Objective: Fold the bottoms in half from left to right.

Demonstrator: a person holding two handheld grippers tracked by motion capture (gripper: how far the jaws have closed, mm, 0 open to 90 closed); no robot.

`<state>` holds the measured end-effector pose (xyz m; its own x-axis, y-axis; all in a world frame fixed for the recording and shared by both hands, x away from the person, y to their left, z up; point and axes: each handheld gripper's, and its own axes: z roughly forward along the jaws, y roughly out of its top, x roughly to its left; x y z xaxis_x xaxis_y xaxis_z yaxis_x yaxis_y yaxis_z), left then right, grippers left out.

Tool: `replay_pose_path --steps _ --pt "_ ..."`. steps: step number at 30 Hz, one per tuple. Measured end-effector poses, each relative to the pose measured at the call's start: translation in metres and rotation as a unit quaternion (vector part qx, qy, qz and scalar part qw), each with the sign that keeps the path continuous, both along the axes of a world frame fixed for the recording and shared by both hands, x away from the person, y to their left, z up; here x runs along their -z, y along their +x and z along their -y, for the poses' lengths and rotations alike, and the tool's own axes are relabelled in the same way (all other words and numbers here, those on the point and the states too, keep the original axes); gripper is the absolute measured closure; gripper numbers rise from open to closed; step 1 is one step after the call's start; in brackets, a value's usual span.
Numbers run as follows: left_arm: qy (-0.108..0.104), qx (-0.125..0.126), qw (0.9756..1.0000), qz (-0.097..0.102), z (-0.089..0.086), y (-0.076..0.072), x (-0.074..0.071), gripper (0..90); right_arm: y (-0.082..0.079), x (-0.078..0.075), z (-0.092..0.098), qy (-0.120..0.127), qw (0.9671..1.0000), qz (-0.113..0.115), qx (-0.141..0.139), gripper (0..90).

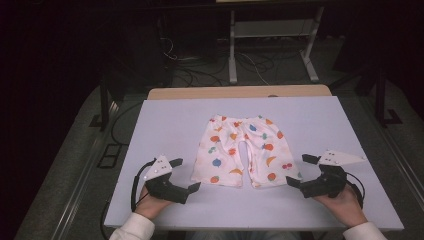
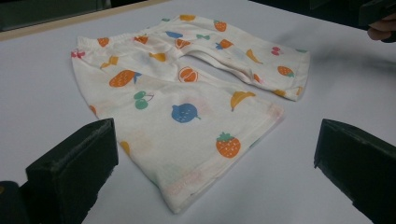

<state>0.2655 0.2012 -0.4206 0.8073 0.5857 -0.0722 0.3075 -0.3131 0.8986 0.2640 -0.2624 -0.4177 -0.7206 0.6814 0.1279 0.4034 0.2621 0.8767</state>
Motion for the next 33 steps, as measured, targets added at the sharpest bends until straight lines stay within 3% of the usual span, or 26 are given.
replay_pose_path --steps 33 --pt "0.001 0.002 1.0000 -0.007 0.001 0.001 0.002 0.0 0.031 -0.014 -0.020 -0.032 0.9991 -0.007 -0.025 0.0"
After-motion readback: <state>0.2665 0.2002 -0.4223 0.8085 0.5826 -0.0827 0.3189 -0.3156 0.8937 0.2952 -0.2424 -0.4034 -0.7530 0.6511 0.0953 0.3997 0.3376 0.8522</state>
